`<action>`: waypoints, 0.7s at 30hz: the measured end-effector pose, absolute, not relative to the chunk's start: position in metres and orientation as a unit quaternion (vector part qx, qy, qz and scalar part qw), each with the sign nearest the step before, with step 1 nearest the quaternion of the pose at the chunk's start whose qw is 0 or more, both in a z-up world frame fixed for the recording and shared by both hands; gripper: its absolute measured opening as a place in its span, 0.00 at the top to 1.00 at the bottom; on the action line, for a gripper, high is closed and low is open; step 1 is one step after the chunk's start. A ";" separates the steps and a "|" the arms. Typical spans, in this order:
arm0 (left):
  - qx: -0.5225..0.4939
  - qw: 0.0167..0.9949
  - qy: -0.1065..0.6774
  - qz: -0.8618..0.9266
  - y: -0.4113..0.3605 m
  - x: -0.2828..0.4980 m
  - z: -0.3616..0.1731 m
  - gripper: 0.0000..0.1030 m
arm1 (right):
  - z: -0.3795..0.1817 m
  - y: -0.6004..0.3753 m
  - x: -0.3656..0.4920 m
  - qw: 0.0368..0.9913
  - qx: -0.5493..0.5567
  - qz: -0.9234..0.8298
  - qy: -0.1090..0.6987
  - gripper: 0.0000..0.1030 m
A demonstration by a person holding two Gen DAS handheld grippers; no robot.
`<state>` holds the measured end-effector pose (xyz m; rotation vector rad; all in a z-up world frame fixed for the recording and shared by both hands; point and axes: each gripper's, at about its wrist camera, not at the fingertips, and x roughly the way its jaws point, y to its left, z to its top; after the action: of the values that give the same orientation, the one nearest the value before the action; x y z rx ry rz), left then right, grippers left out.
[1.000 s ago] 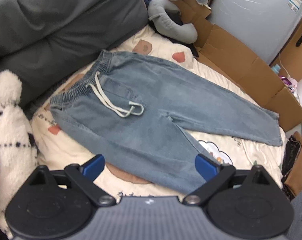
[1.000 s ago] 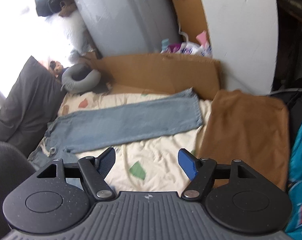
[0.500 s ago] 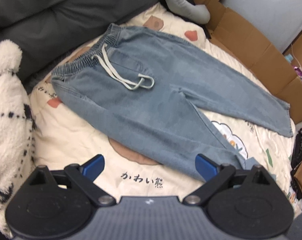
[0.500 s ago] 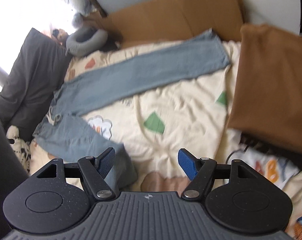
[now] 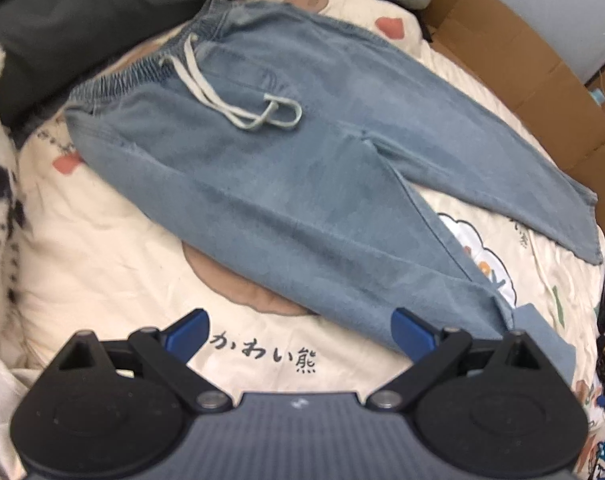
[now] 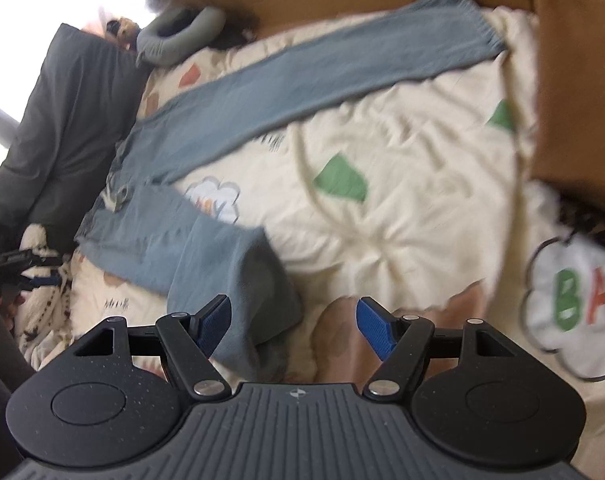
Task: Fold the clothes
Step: 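Grasp the jeans leg hem with the right tool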
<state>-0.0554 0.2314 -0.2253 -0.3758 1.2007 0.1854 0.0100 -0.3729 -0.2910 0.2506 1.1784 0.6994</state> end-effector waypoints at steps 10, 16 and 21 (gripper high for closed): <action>-0.190 0.787 0.579 0.099 0.228 -0.054 -0.248 0.04 | -0.330 -0.332 -0.005 0.716 0.120 0.367 0.581 0.27; -0.180 0.788 0.582 0.088 0.219 -0.046 -0.248 0.04 | -0.358 -0.311 -0.008 0.683 0.119 0.381 0.612 0.37; -0.173 0.793 0.579 0.081 0.212 -0.040 -0.242 0.04 | -0.372 -0.307 -0.005 0.686 0.105 0.376 0.614 0.79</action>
<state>-0.0398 0.2125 -0.2422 -0.3713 1.2456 0.1739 -0.0053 -0.3073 -0.3717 0.2362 1.3765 0.8422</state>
